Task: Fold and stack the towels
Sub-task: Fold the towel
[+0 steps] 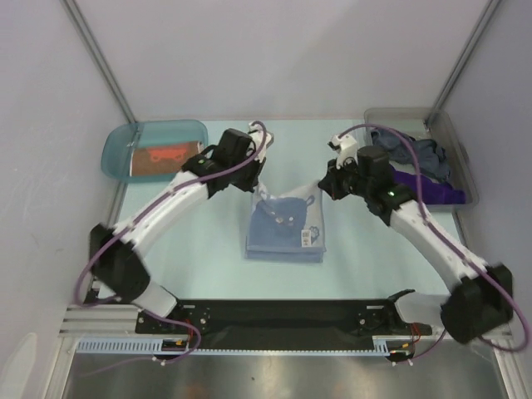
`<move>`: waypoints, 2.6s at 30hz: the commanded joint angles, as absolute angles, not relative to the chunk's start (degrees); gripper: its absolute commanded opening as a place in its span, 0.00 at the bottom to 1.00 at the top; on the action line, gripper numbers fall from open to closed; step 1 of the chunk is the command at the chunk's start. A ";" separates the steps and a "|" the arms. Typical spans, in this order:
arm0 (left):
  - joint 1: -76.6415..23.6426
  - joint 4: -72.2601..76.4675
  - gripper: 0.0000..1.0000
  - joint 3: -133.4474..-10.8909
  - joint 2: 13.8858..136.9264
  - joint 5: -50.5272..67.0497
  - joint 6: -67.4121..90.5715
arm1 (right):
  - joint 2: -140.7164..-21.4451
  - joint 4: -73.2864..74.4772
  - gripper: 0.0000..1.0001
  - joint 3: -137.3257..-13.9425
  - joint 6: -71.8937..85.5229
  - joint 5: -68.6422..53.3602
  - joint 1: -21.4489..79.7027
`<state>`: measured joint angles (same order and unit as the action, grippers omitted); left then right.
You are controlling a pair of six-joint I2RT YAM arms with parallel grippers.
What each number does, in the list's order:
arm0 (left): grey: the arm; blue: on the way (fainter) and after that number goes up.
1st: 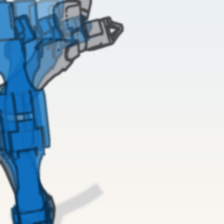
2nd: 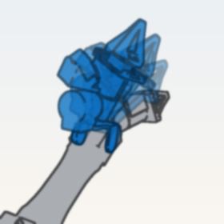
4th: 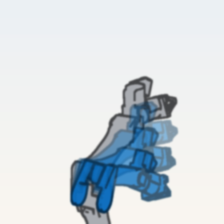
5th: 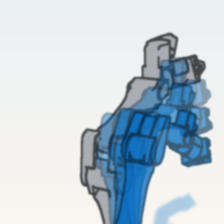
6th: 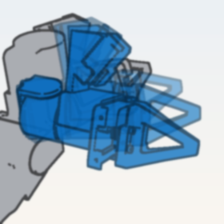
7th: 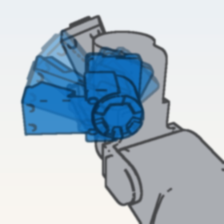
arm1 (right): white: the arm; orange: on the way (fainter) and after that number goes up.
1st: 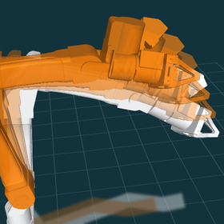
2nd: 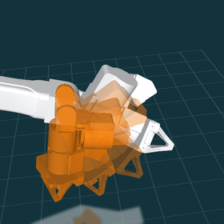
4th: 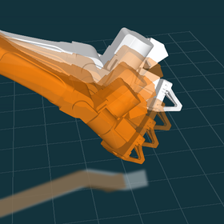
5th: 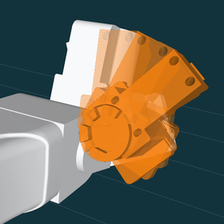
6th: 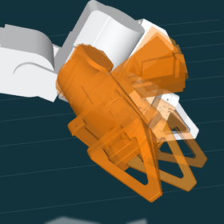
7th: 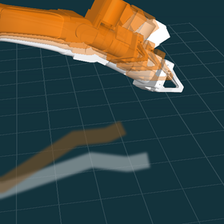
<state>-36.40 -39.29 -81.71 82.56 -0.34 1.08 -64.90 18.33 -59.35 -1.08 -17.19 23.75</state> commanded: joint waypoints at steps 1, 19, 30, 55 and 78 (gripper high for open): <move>-30.26 -33.42 0.00 -79.80 92.96 1.76 2.11 | -75.73 5.56 0.00 -56.86 1.13 -17.66 20.84; -19.95 -39.02 0.61 -107.86 116.67 -0.80 7.37 | -109.26 20.02 0.39 -85.53 16.68 -12.04 13.36; -28.46 -28.84 0.49 -68.30 97.39 4.31 23.89 | -94.66 22.24 0.35 -60.68 25.93 -14.67 15.38; -30.85 -27.24 0.12 -60.81 99.67 -1.48 28.56 | -91.23 12.39 0.18 -47.72 32.70 -11.87 21.71; -32.08 -31.99 0.27 -65.30 101.86 -3.25 28.56 | -92.02 13.54 0.07 -49.57 31.46 -10.28 23.91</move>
